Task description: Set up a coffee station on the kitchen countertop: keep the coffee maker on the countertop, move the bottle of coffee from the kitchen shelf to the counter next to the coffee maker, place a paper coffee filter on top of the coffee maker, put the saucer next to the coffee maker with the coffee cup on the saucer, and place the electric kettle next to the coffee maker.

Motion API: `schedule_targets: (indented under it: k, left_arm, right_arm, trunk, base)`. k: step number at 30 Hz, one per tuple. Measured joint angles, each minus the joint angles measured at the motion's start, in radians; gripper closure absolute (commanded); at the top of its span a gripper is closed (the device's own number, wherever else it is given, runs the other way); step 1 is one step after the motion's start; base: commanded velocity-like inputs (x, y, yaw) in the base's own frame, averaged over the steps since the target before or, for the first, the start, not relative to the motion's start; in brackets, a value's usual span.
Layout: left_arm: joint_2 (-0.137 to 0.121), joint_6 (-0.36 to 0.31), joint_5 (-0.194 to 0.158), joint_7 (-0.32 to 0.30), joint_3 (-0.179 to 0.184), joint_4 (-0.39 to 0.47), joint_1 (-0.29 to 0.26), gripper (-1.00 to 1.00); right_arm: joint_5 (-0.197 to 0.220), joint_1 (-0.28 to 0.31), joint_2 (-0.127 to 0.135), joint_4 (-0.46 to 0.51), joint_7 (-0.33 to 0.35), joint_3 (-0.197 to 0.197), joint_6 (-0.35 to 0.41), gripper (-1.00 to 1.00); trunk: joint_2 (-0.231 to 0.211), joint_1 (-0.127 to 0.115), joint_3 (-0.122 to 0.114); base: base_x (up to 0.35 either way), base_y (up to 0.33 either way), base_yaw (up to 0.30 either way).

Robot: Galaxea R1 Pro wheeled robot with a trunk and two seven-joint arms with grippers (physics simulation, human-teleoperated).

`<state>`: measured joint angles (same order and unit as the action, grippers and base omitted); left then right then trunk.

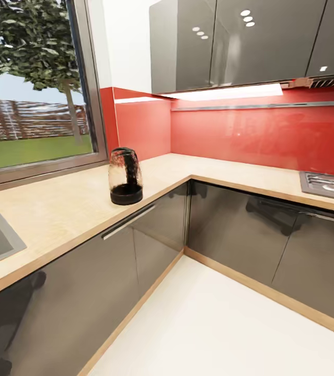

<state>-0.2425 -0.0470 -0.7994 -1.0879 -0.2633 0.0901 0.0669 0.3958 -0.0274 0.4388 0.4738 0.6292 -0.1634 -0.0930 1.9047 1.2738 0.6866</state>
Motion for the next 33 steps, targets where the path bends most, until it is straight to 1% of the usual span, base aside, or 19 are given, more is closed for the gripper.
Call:
schedule_targets:
  k: [10, 15, 23, 30, 33]
  left_arm:
    - [0.0, 0.0, 0.0, 0.0, 0.0, 0.0, 0.0, -1.0]
    - [0.0, 0.001, 0.0, 0.0, 0.0, 0.0, 0.0, -1.0]
    - [0.001, 0.001, 0.0, 0.0, 0.0, 0.0, 0.0, -1.0]
    - [0.001, 0.001, 0.001, 0.0, -0.001, 0.0, 0.0, -1.0]
    - [0.001, 0.001, 0.0, 0.0, 0.0, 0.0, 0.0, -1.0]
  right_arm:
    - [0.0, 0.0, 0.0, 0.0, 0.0, 0.0, 0.0, -1.0]
    - [0.0, 0.0, 0.0, 0.0, -0.001, 0.0, -0.001, -1.0]
    - [0.0, 0.0, -0.001, 0.0, -0.001, 0.0, -0.002, -1.0]
    - [0.0, 0.0, -0.002, -0.001, -0.003, 0.007, -0.003, -1.0]
    - [0.0, 0.0, -0.002, 0.0, -0.002, 0.008, -0.003, -1.0]
  trunk:
    - [0.0, 0.0, 0.0]
    - [0.0, 0.0, 0.0]
    - [0.0, 0.0, 0.0]
    - [0.0, 0.0, 0.0]
    - [0.0, 0.001, 0.0]
  base:
    - [0.205, -0.245, 0.0]
    - [0.087, -0.284, 0.033]
    - [0.01, -0.262, 0.212]
    - [-0.001, -0.069, 0.251]
    - [-0.103, -0.125, 0.099]
